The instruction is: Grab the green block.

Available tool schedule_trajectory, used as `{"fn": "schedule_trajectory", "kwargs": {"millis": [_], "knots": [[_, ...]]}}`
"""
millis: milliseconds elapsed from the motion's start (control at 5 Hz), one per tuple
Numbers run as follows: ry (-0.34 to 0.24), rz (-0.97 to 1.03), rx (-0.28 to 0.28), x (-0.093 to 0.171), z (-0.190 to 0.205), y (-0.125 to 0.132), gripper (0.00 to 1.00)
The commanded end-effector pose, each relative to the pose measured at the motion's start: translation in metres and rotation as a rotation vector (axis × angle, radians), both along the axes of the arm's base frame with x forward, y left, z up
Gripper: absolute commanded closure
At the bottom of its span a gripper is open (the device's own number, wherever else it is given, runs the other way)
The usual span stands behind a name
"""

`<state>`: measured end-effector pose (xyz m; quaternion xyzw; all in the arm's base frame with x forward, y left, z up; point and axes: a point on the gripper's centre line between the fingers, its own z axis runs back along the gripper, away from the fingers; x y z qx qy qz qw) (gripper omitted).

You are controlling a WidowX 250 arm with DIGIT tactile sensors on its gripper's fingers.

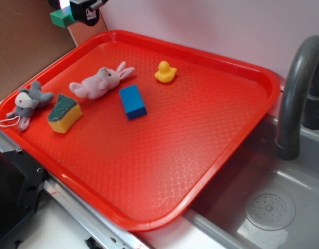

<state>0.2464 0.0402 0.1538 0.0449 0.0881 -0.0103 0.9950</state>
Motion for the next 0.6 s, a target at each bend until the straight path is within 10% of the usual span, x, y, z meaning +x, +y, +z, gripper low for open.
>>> {"fn": "schedule_trajectory", "kwargs": {"millis": [0,400], "knots": [[-0.108,-0.176,-0.069,-0.0245,0.0522,-0.0229,1.00],[-0.100,-0.181,-0.052,-0.0312,0.0527,-0.0292,1.00]]}}
